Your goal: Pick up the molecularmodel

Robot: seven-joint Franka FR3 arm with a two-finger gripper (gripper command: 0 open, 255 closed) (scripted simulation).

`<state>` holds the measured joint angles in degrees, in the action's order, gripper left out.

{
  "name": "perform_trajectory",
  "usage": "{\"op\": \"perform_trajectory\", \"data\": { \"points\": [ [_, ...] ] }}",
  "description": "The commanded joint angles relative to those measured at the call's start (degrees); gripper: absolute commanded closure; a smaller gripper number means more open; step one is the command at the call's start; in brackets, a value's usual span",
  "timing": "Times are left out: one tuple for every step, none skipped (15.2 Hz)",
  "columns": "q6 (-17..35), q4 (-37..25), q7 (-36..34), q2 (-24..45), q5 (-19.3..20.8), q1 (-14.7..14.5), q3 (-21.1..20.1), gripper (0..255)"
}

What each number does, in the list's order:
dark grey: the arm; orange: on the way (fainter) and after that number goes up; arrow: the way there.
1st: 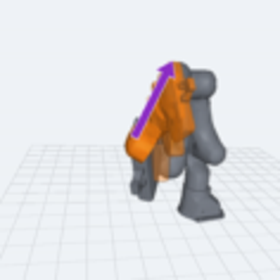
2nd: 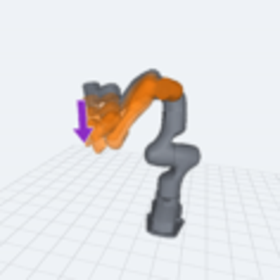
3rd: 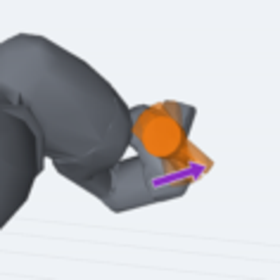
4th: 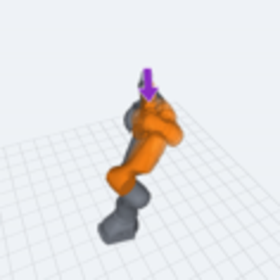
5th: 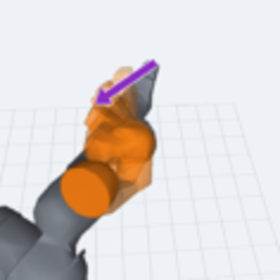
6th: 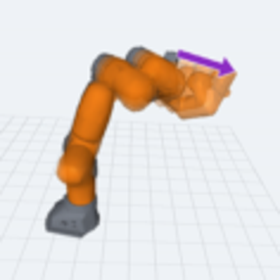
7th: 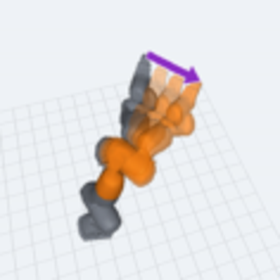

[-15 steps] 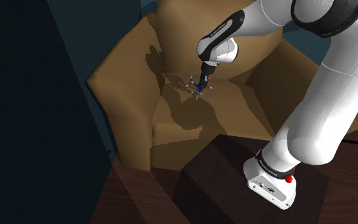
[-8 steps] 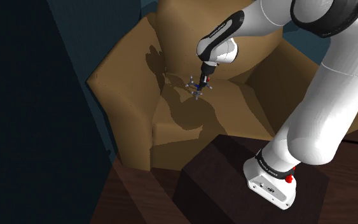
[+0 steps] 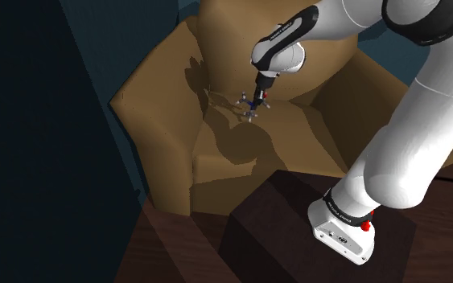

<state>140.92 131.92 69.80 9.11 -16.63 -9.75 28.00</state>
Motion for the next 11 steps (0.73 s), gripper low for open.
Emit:
{"op": "perform_trajectory", "data": {
  "points": [
    [-1.25, -0.23, -0.96, -1.26, 1.30, -0.20, 0.39, 255],
    [-1.90, -0.37, -1.46, -1.90, 1.94, -0.30, 0.55, 255],
    [-2.56, -0.52, -1.96, -2.54, 2.57, -0.39, 0.70, 255],
    [-3.23, -0.70, -2.44, -3.16, 3.18, -0.47, 0.82, 255],
    [-3.90, -0.88, -2.91, -3.77, 3.78, -0.53, 0.94, 255],
    [-4.57, -1.08, -3.37, -4.37, 4.35, -0.59, 1.03, 255],
    [-5.26, -1.30, -3.82, -4.96, 4.91, -0.64, 1.11, 255],
    [-5.95, -1.53, -4.25, -5.54, 5.45, -0.69, 1.18, 255],
    [-6.64, -1.77, -4.67, -6.11, 5.96, -0.72, 1.24, 255],
    [-6.75, -1.81, -4.74, -6.19, 6.04, -0.72, 1.24, 255],
    [-6.75, -1.81, -4.74, -6.20, 6.05, -0.71, 1.24, 255]
  ]
}}
